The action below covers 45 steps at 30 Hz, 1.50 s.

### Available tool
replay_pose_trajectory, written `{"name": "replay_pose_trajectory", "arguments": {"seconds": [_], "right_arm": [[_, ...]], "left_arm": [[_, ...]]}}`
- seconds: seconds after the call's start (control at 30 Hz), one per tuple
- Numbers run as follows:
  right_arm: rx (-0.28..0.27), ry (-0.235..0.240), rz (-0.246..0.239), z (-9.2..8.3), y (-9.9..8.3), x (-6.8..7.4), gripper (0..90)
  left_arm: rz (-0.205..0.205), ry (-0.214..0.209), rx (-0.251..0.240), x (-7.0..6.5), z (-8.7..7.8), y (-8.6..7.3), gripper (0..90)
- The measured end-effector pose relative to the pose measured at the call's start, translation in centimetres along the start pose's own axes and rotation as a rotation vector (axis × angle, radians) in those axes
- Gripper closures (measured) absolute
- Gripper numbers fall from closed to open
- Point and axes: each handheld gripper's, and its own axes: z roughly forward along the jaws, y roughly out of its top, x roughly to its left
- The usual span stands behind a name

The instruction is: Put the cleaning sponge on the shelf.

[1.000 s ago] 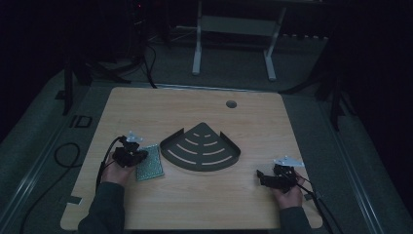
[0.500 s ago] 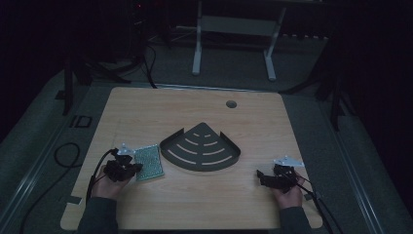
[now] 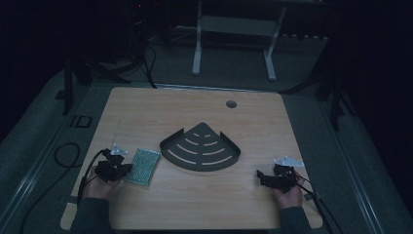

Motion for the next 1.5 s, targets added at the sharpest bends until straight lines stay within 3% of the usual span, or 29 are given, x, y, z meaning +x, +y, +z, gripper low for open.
{"name": "replay_pose_trajectory", "arguments": {"seconds": [0.17,0.33,0.67,0.87,1.07,1.5], "right_arm": [[0.000,0.000,0.001,0.0,0.0,0.0,15.3],[-0.001,0.000,0.001,0.0,0.0,0.0,15.4],[-0.001,0.000,0.000,0.0,0.0,0.0,15.3],[-0.001,0.000,0.000,0.0,0.0,0.0,15.3],[-0.001,0.000,0.001,0.0,0.0,0.0,15.4],[-0.001,0.000,0.000,0.0,0.0,0.0,15.3]], "left_arm": [[-0.007,-0.036,-0.009,0.6,-0.4,0.6,89.5],[-0.009,-0.067,-0.003,1.3,-0.7,2.3,87.0],[-0.059,-0.099,0.138,2.5,0.9,4.9,83.1],[-0.089,-0.123,0.165,3.0,1.3,5.2,82.5],[-0.078,-0.152,0.184,3.1,1.5,5.3,79.5],[-0.121,-0.157,0.254,3.8,2.7,5.3,76.3]]}}
